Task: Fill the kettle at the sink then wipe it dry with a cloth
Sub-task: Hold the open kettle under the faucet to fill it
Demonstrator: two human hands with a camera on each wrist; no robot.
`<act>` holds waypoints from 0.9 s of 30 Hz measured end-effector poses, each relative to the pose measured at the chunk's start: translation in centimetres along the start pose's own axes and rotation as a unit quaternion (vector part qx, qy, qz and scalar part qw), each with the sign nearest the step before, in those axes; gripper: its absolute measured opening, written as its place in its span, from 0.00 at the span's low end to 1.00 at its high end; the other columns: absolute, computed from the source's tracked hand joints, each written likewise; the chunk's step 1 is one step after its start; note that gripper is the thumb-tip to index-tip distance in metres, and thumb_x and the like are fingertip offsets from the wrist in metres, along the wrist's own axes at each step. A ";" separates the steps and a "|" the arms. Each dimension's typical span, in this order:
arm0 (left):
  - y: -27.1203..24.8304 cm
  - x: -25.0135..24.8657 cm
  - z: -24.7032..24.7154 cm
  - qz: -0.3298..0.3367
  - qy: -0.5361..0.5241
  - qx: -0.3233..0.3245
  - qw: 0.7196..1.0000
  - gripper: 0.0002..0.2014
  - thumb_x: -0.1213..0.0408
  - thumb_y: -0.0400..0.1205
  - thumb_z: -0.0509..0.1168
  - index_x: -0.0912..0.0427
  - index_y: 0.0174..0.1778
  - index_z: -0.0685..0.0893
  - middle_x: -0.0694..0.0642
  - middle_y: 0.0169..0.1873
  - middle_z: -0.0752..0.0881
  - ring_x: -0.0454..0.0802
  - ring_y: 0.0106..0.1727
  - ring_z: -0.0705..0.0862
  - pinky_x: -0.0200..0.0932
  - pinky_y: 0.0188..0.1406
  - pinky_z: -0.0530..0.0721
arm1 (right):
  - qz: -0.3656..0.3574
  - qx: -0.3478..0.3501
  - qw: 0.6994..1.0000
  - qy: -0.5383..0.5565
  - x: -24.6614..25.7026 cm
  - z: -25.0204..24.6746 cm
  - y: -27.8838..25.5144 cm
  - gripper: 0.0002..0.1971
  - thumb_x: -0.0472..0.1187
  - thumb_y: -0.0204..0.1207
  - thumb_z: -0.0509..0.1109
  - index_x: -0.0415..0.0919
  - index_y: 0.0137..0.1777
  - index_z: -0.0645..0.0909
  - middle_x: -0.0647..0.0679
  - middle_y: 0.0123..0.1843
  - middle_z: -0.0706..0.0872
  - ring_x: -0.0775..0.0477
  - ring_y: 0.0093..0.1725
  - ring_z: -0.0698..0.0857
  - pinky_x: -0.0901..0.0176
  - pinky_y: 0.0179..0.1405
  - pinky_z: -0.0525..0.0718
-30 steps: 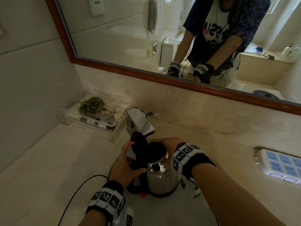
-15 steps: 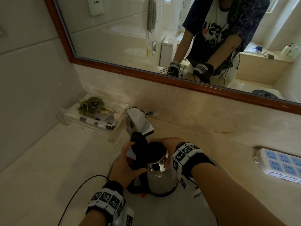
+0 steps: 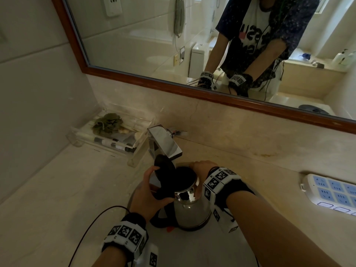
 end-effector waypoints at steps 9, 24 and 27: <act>0.0 -0.3 0.0 -0.006 -0.007 0.007 1.000 0.43 0.66 0.63 0.80 0.31 0.59 0.58 0.58 0.53 0.83 0.51 0.50 0.83 0.27 0.38 0.77 | 0.011 -0.002 1.000 -0.008 0.0 -0.1 -0.4 0.24 0.40 0.81 0.66 0.35 0.76 0.72 0.37 0.71 0.80 0.38 0.69 0.81 0.52 0.64 0.80; 0.2 -0.1 0.1 -0.010 -0.006 0.004 1.000 0.45 0.65 0.62 0.80 0.30 0.61 0.56 0.61 0.54 0.85 0.51 0.48 0.84 0.28 0.37 0.78 | 0.006 -0.011 1.000 0.008 0.2 -0.2 -0.8 0.28 0.43 0.77 0.71 0.37 0.76 0.72 0.39 0.70 0.81 0.38 0.68 0.82 0.50 0.65 0.82; 0.1 -0.1 0.1 -0.004 -0.004 0.003 1.000 0.44 0.65 0.62 0.80 0.28 0.59 0.57 0.60 0.52 0.85 0.51 0.47 0.84 0.30 0.36 0.78 | 0.008 -0.015 1.000 0.014 0.2 -0.3 -0.9 0.25 0.42 0.78 0.69 0.37 0.75 0.73 0.39 0.69 0.82 0.39 0.67 0.83 0.52 0.64 0.82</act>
Point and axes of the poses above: each hand's wrist, its own y-axis towards the middle knuckle, its own z-axis out of the palm, x = y × z, the point moved 3 cm from there along y, towards the middle knuckle
